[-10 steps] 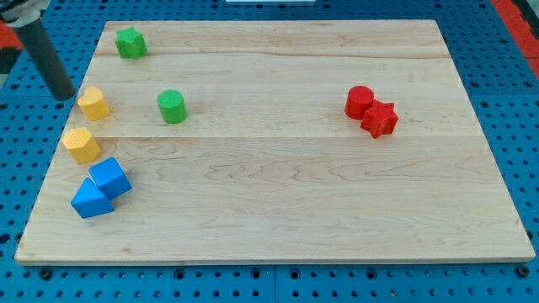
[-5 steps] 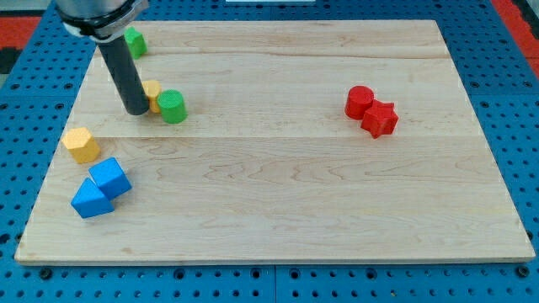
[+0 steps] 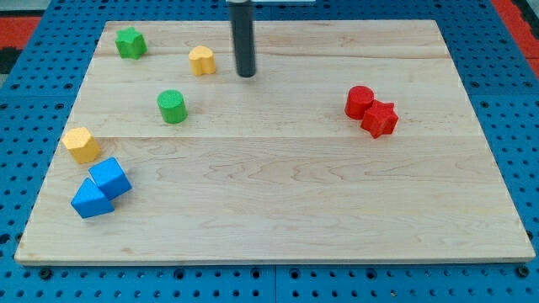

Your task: Push the yellow heart towards the top side of the board

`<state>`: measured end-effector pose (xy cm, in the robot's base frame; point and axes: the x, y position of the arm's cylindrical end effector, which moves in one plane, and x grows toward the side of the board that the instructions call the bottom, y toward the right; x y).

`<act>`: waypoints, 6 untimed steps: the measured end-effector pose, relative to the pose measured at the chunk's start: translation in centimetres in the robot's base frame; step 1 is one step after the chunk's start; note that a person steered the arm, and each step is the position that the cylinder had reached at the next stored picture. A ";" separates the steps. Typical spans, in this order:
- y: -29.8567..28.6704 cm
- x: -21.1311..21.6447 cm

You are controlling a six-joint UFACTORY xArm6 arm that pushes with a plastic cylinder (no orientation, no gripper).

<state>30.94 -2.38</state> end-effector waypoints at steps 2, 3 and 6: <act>-6.9 4.7; -11.8 2.1; -7.1 -1.7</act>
<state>29.25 -9.46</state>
